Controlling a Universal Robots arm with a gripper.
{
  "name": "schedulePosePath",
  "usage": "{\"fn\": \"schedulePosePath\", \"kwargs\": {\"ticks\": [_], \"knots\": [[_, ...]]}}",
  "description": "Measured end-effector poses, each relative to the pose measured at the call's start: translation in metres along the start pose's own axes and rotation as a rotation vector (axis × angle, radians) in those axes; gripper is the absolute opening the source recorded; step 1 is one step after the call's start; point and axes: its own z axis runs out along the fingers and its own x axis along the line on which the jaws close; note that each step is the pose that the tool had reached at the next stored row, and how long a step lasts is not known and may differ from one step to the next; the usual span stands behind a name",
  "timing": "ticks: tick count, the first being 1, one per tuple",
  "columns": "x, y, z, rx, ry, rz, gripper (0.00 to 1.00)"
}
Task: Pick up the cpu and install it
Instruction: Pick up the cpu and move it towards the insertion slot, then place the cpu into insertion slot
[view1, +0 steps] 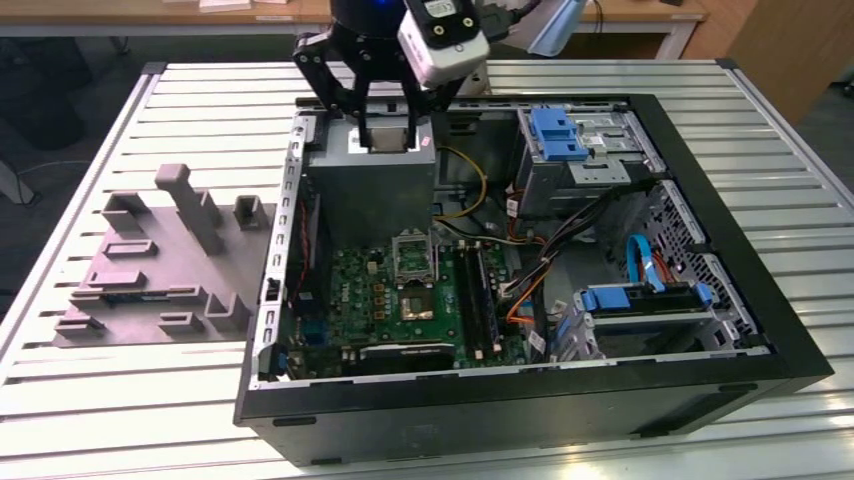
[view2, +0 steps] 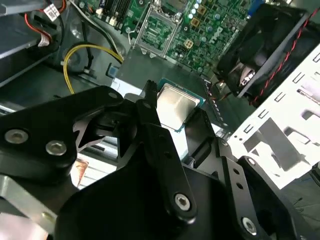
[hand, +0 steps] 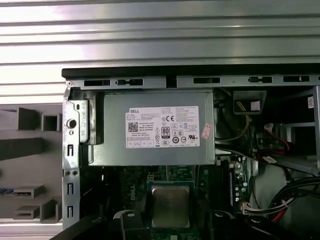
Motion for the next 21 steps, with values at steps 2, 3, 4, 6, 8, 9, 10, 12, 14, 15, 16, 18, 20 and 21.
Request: {"fn": "schedulePosePath", "kwargs": {"ticks": [2, 3, 4, 6, 8, 9, 10, 12, 14, 15, 16, 18, 20, 21], "knots": [[-0.0017, -0.0027, 0.0009, -0.0001, -0.0001, 0.000, 0.47], [-0.0033, -0.0036, 0.0013, -0.0001, 0.0000, 0.000, 0.47], [-0.0056, -0.0043, 0.0017, -0.0003, 0.0002, 0.000, 0.47], [-0.0121, -0.0049, 0.0020, 0.0002, 0.0008, 0.000, 0.47], [-0.0194, -0.0052, 0.0027, 0.0000, 0.0006, 0.000, 0.47], [-0.0234, -0.0052, 0.0030, 0.0000, 0.0007, 0.000, 0.47], [-0.0273, -0.0052, 0.0033, 0.0001, 0.0008, 0.000, 0.47], [-0.0326, -0.0060, 0.0037, 0.0000, 0.0007, 0.000, 0.47], [-0.0333, -0.0060, 0.0037, 0.0001, 0.0008, 0.000, 0.47], [-0.0333, -0.0060, 0.0037, 0.0000, 0.0008, 0.000, 0.47], [-0.0337, -0.0060, 0.0038, 0.0000, 0.0007, 0.000, 0.47], [-0.0342, -0.0060, 0.0038, 0.0000, 0.0008, 0.000, 0.47], [-0.0342, -0.0060, 0.0038, 0.0000, 0.0007, 0.000, 0.47], [-0.0343, -0.0060, 0.0038, 0.0000, 0.0008, 0.000, 0.47]]}}
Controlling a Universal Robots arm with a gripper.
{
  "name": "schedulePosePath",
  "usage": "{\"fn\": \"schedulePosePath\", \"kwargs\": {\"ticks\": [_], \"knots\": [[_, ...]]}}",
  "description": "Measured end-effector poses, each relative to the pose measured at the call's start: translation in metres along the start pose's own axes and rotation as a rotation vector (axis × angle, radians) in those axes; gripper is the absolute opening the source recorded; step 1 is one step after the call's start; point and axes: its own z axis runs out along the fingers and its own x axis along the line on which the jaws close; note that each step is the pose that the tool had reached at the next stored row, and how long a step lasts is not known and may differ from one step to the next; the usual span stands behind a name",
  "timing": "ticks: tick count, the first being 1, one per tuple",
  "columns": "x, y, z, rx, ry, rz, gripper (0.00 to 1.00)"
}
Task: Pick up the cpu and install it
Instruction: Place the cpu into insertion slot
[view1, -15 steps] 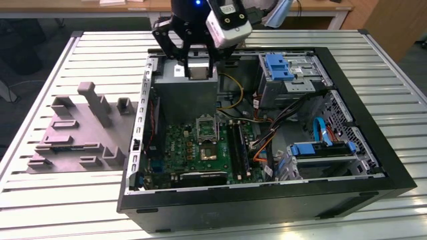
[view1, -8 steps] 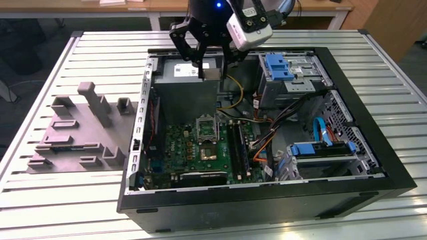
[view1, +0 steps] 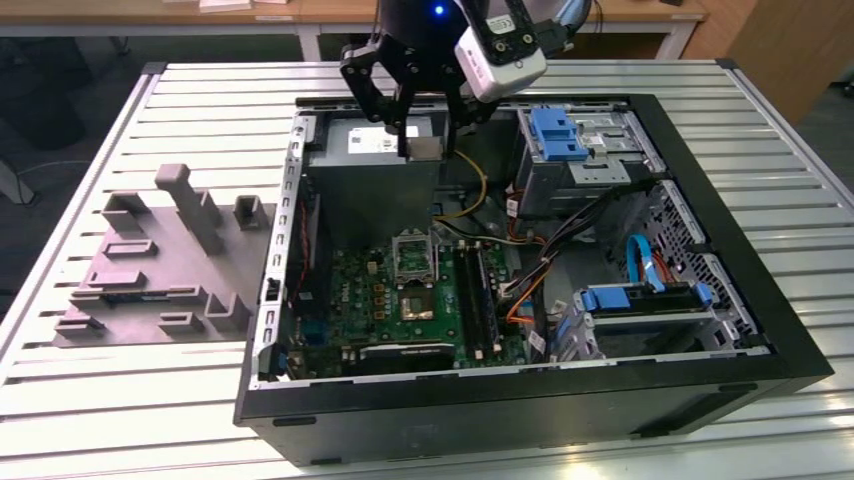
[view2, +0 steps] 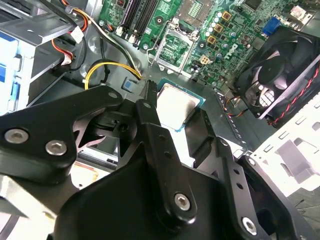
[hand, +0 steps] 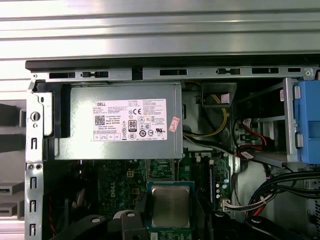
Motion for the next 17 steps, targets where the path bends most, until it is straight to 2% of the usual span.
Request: {"fn": "schedulePosePath", "kwargs": {"ticks": [6, 11, 17], "knots": [[-0.0002, 0.0000, 0.0010, 0.0001, 0.0000, 0.000, 0.47], [-0.0004, -0.0050, 0.0034, 0.0031, 0.0002, 0.000, 0.47], [-0.0006, -0.0079, 0.0136, 0.0031, 0.0006, 0.000, 0.47]]}}
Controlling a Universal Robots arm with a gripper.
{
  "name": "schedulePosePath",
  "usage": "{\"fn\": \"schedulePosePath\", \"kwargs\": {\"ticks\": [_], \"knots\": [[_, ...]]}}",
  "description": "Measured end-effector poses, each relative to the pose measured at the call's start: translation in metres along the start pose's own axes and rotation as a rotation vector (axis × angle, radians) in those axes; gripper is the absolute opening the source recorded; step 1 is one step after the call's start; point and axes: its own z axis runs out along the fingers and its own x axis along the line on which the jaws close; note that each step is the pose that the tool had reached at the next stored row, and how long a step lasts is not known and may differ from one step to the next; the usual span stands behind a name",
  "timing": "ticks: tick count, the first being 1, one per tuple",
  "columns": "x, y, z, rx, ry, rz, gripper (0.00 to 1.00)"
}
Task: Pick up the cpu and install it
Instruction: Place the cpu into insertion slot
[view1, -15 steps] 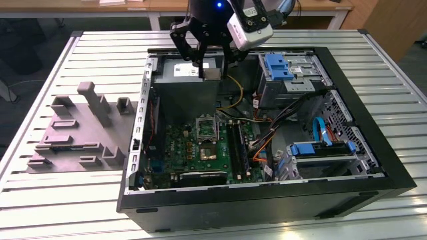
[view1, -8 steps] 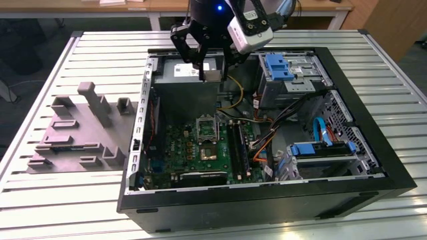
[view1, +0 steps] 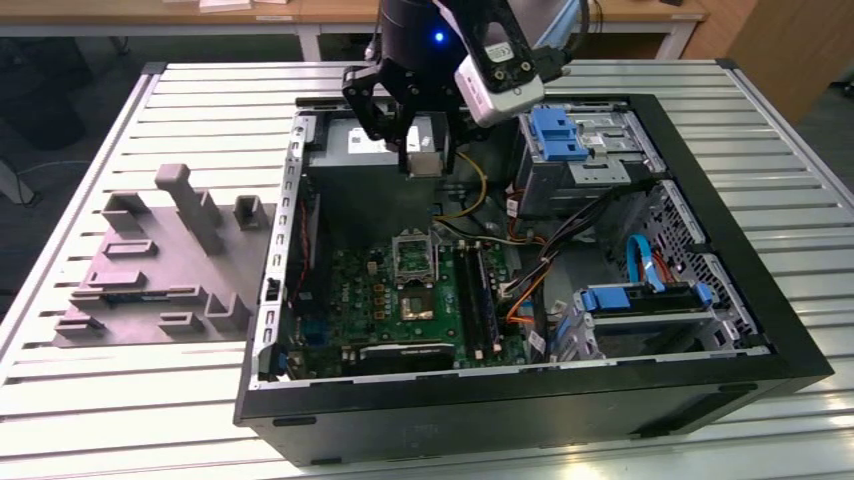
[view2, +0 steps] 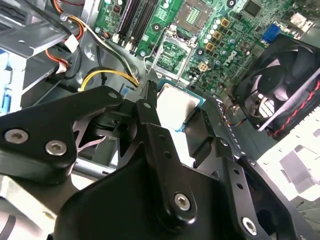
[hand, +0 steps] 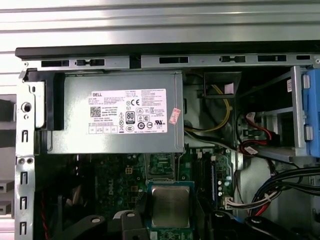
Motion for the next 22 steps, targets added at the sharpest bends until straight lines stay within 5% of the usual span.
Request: {"fn": "schedulePosePath", "kwargs": {"ticks": [11, 22], "knots": [[-0.0002, -0.0011, 0.0090, 0.0009, 0.0023, 0.000, 0.47], [-0.0009, -0.0185, 0.0262, 0.0013, 0.0081, -0.016, 0.47]]}}
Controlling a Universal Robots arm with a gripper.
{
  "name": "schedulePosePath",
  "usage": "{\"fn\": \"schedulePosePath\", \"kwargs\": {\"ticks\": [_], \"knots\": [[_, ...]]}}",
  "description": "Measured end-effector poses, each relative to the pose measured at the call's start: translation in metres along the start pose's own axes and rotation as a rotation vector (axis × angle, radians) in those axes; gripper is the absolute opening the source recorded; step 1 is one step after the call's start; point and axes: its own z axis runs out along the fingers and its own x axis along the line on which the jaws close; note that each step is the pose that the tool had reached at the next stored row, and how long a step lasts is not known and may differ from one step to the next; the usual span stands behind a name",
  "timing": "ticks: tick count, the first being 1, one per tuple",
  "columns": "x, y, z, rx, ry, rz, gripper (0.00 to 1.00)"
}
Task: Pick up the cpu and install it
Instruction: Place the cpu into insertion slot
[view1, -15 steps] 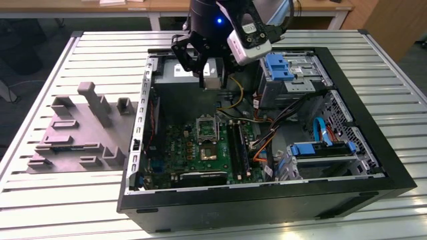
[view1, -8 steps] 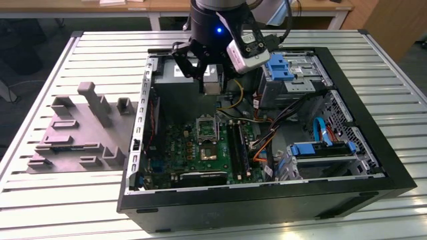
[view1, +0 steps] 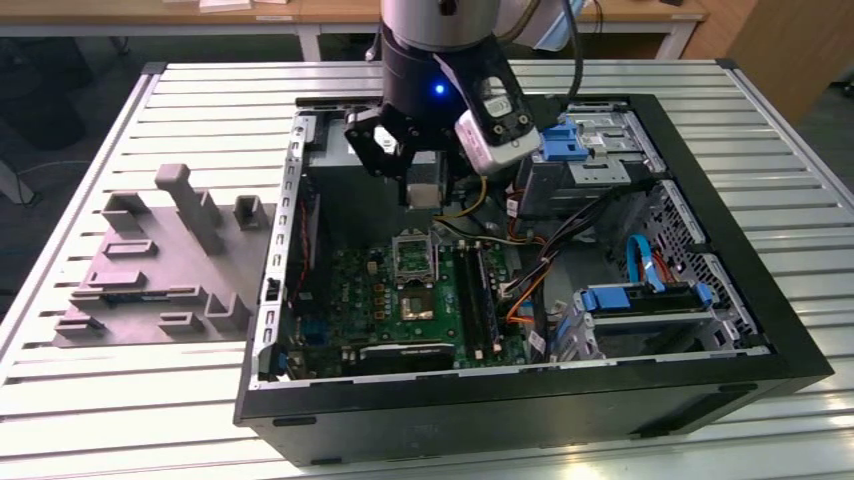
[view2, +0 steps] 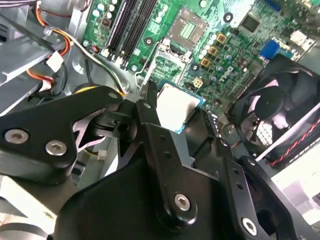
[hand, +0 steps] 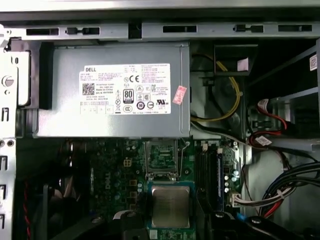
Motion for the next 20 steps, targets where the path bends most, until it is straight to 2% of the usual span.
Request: {"fn": "schedulePosePath", "kwargs": {"ticks": [4, 8, 9, 10, 12, 13, 20], "knots": [[-0.0001, -0.0020, 0.0032, 0.0002, 0.0001, -0.003, 0.47], [-0.0002, -0.0026, 0.0086, 0.0014, 0.0021, -0.034, 0.47], [-0.0002, -0.0026, 0.0096, 0.0048, 0.0028, -0.036, 0.47], [-0.0002, -0.0026, 0.0101, 0.0143, 0.0029, -0.037, 0.47], [-0.0001, -0.0027, 0.0106, 0.0397, 0.0024, -0.037, 0.47], [-0.0001, -0.0027, 0.0111, 0.0487, 0.0024, -0.036, 0.47], [-0.0003, -0.0033, 0.0233, 0.0504, 0.0024, -0.035, 0.47]]}}
